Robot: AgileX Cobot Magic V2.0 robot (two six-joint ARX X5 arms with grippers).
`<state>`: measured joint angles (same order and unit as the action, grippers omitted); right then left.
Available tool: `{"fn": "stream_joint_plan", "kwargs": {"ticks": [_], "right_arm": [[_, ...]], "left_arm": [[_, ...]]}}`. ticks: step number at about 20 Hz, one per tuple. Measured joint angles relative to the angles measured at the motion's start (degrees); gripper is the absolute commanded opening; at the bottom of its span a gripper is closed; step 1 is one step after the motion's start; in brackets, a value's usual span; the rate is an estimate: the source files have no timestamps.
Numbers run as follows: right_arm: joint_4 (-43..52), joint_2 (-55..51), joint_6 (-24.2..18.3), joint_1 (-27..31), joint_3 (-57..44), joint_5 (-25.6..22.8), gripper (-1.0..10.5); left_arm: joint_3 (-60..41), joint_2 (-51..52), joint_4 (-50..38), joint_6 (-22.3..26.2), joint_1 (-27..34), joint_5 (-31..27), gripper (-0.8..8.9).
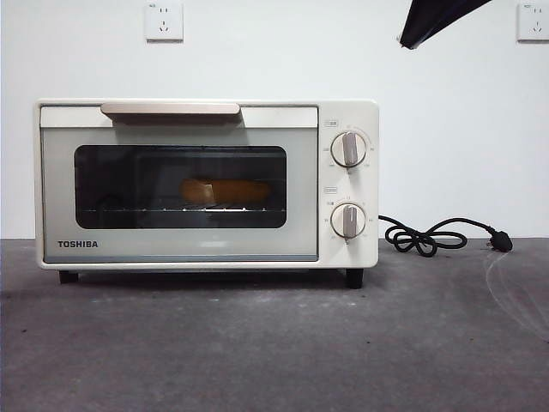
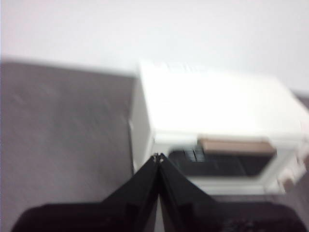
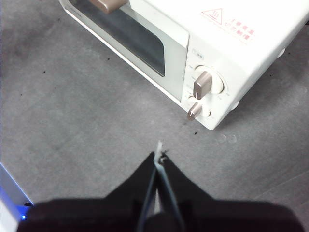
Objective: Take the corn from the table,put the corn in the oven
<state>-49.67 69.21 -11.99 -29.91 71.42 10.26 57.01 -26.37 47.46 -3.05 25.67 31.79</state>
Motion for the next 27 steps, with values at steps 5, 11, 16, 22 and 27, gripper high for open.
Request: {"fn": "stream_joint_plan", "kwargs": {"ticks": [5,11,16,22,27], "right_arm": [[0.0,0.0,0.0,0.0,0.0,0.0,-0.1],[0.0,0.0,0.0,0.0,0.0,-0.2,-0.1],[0.0,0.0,0.0,0.0,0.0,-0.2,-0.1],[0.0,0.0,0.0,0.0,0.0,-0.2,-0.1],[0.0,0.0,0.0,0.0,0.0,-0.4,-0.1]], "left_arm": [[0.2,3.7,2.4,-5.3,0.0,-0.7,-0.08],[-0.1,4.4,6.6,-9.6,-0.1,-0.8,-0.04],[-0.1,3.7,9.5,-14.8,-0.1,-0.5,-0.04],[-0.1,0.8,9.5,-15.7,-0.1,-0.6,-0.04],[-0.1,-1.2,8.7,-14.5,-2.7,-3.3,-0.04]]}}
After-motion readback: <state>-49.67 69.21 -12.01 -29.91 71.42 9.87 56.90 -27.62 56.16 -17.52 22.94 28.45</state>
